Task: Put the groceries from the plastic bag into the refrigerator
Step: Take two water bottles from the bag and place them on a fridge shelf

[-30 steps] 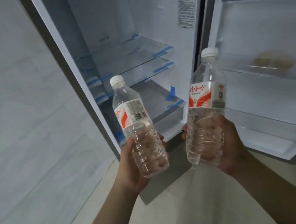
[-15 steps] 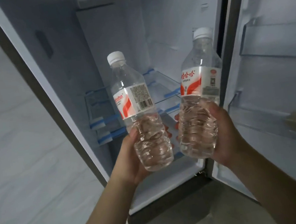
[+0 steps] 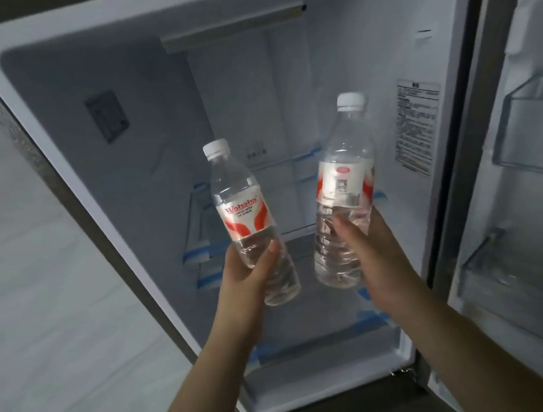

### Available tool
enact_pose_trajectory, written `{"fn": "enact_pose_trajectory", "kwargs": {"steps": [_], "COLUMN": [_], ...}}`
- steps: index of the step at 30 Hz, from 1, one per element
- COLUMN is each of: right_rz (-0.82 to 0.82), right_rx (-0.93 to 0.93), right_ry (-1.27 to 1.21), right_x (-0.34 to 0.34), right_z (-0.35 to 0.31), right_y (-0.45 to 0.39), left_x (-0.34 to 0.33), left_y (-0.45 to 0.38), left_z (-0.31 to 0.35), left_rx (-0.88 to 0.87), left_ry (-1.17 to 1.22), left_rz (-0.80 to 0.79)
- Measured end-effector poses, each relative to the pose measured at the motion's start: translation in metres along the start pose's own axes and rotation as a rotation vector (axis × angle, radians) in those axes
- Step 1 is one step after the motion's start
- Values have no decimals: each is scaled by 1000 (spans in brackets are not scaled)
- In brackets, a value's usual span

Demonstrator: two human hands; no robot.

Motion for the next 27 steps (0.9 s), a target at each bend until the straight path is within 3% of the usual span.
{"fn": "enact_pose_trajectory", "kwargs": {"steps": [6,18,27], "right_rz": [12,108,138], "right_rx": [48,230,62], "right_ry": [215,537,403], "right_x": [-15,-52,-41], "right_z": [31,67,98], "right_y": [-28,-108,-161], "left_x": [24,46,33], "left_y": [-30,-139,-194], "left_z": [6,22,22], "left_rx": [-62,-60,-39], "left_ry": [-183,-136,-111], "left_rz": [147,259,281]}}
Point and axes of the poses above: each hand's wrist, its own y-axis away from the middle knuckle, its own x-axis out of the back of the hand, z = x × y, the point moved 3 cm from there along -y, towards the middle knuckle, and after that the axes turned 15 degrees about x, right-handed, at the moved point
